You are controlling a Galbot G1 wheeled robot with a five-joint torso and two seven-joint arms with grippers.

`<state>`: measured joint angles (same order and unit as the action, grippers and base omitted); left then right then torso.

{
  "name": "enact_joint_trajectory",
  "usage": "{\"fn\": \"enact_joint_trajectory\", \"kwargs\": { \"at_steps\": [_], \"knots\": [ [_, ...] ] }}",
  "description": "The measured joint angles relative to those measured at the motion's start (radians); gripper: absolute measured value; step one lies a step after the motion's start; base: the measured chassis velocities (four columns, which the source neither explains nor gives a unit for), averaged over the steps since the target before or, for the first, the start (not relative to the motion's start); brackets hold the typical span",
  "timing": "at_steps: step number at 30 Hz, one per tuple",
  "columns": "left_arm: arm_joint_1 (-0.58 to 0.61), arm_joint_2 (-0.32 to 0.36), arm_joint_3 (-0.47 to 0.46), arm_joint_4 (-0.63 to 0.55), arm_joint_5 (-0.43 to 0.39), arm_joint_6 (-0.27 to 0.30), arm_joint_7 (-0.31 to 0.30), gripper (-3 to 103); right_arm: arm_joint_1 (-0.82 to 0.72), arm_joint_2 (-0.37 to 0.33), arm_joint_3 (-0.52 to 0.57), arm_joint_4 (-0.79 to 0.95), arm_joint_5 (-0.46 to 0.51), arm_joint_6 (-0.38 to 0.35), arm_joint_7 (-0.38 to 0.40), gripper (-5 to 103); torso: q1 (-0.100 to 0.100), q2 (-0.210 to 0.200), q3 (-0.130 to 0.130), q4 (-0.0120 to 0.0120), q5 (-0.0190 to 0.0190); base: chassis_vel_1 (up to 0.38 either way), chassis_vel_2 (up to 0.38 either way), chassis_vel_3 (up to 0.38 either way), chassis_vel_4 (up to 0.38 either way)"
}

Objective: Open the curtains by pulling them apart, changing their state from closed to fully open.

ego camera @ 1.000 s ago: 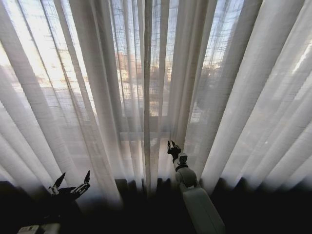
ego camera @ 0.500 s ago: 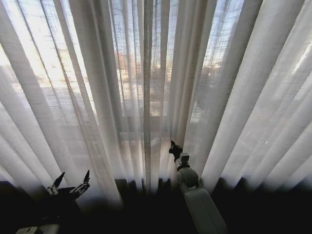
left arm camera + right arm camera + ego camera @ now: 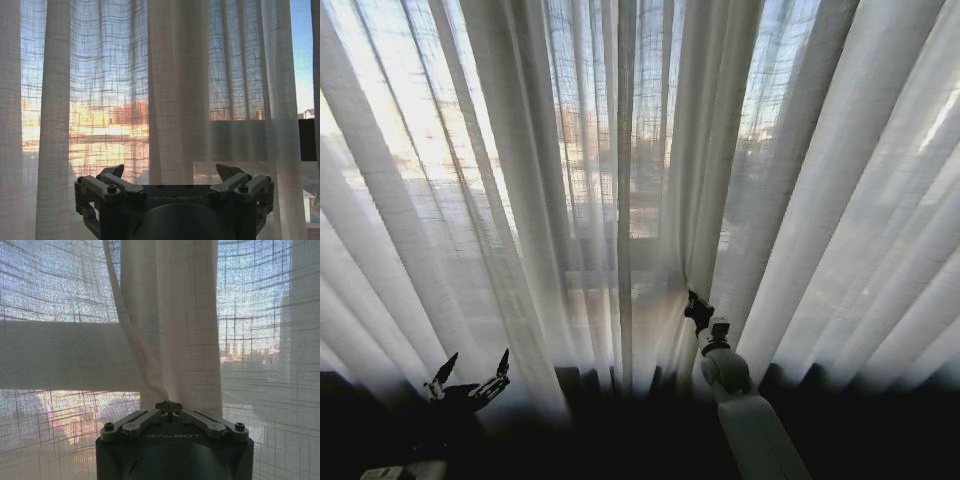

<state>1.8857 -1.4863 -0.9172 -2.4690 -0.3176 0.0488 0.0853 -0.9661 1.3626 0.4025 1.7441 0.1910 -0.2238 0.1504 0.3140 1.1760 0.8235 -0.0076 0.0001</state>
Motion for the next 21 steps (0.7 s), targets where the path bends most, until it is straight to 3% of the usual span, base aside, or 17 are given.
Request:
{"fn": "enact_joint_trajectory", "kwargs": {
  "at_steps": [10,21],
  "knots": [
    [0.016,-0.012,-0.007,-0.009,0.000,-0.017,0.000,100,-0.004,-0.002,0.005,0.014,0.006,-0.003,-0.001,0,0.000,0.000,0.000,0.0000,0.0003,-0.148,-0.225,0.150,0.225],
    [0.034,-0.022,-0.018,-0.021,-0.002,-0.036,0.001,100,-0.015,-0.003,0.012,0.032,0.009,-0.005,-0.001,0,0.000,0.000,0.000,0.0000,-0.0003,-0.268,-0.339,0.276,0.337]
  ]
}}
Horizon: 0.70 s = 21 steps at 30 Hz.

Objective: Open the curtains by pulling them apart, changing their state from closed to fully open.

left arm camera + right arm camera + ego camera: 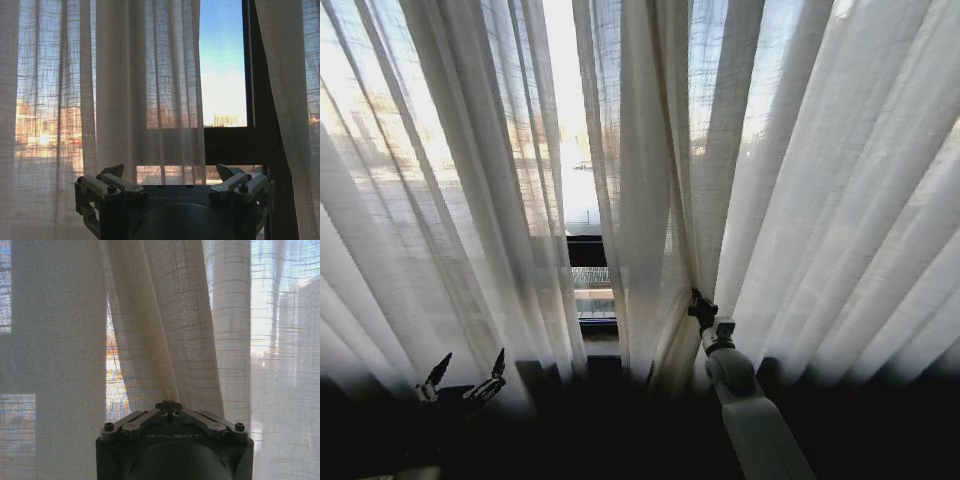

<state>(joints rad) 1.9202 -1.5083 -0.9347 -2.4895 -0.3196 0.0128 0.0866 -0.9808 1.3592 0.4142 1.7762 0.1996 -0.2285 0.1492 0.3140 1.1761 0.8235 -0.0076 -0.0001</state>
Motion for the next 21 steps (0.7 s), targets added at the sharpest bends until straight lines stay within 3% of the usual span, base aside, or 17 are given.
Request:
{"fn": "enact_joint_trajectory", "kwargs": {
  "at_steps": [21],
  "knots": [
    [0.003,-0.006,0.009,-0.008,0.003,-0.007,0.002,100,-0.014,-0.004,0.044,0.002,0.006,0.001,-0.002,0,0.000,0.000,0.000,-0.0001,0.0006,-0.332,-0.376,0.331,0.372]
  ]
}}
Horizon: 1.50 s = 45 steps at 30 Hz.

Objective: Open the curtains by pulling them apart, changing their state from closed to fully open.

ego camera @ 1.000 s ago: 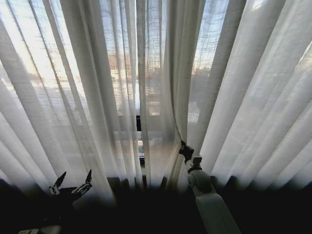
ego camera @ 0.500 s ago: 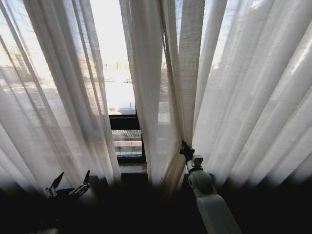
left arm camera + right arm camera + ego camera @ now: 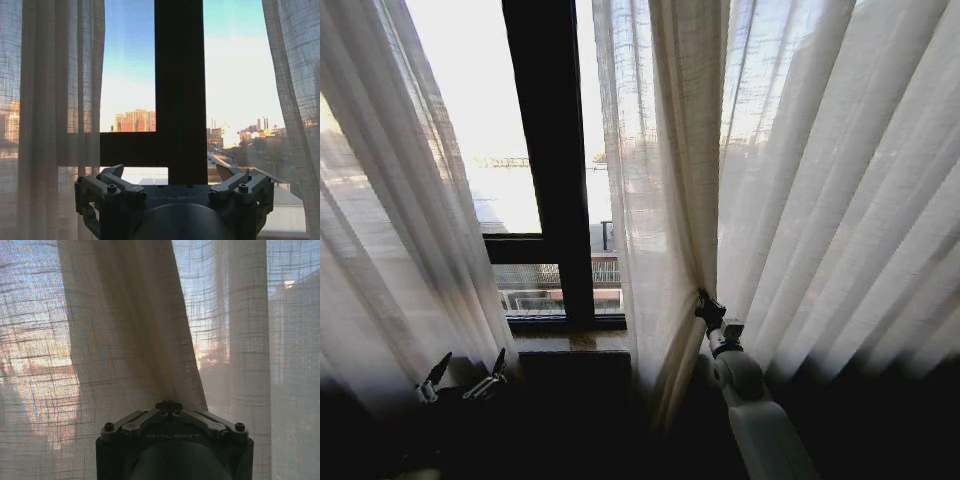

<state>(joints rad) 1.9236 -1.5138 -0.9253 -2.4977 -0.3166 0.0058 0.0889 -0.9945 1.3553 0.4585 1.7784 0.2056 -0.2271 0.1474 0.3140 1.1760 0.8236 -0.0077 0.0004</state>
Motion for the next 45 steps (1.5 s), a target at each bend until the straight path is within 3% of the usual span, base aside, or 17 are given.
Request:
{"fn": "enact_joint_trajectory", "kwargs": {
  "at_steps": [45],
  "knots": [
    [0.003,-0.002,0.000,0.007,0.002,-0.004,0.002,100,-0.001,0.000,0.021,-0.004,0.003,0.003,0.001,0,0.000,0.000,0.000,0.0002,-0.0004,-0.329,-0.372,0.334,0.372]
  ]
}}
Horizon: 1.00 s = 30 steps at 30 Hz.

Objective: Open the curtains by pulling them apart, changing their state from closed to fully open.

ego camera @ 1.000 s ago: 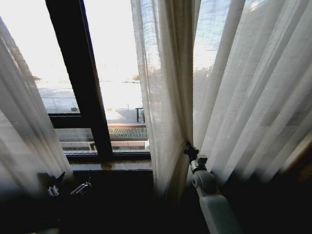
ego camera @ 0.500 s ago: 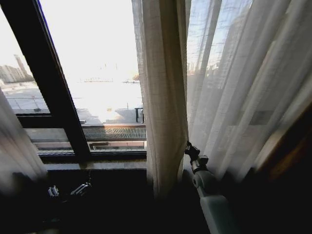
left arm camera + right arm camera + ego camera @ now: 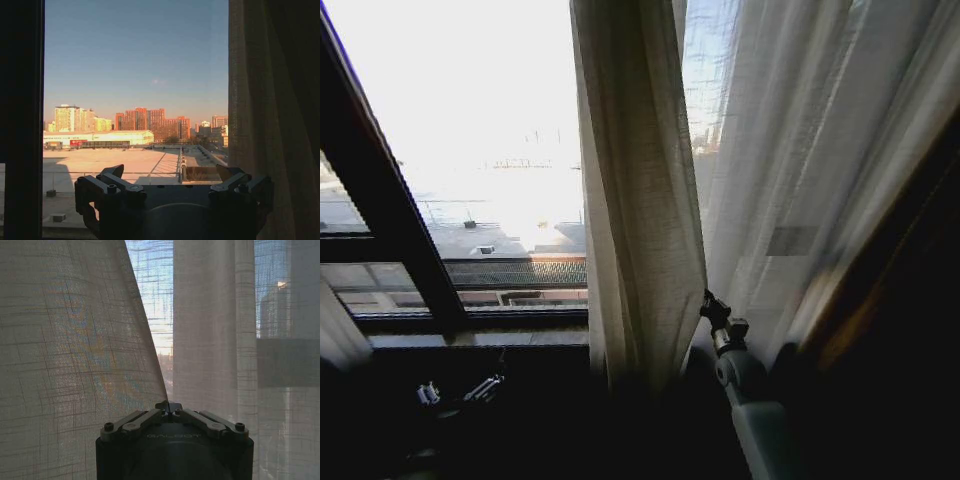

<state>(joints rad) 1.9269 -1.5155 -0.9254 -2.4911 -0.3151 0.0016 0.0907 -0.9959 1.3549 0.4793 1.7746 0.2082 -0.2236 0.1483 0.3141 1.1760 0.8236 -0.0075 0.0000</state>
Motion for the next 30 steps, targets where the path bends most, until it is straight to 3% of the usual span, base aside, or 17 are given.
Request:
{"fn": "enact_joint_trajectory", "kwargs": {
  "at_steps": [30],
  "knots": [
    [-0.008,0.005,0.007,0.007,-0.001,-0.003,0.001,100,-0.001,0.003,-0.006,-0.004,-0.010,0.003,0.000,0,0.000,0.000,0.000,-0.0002,0.0007,-0.326,-0.356,0.325,0.361]
  ]
}}
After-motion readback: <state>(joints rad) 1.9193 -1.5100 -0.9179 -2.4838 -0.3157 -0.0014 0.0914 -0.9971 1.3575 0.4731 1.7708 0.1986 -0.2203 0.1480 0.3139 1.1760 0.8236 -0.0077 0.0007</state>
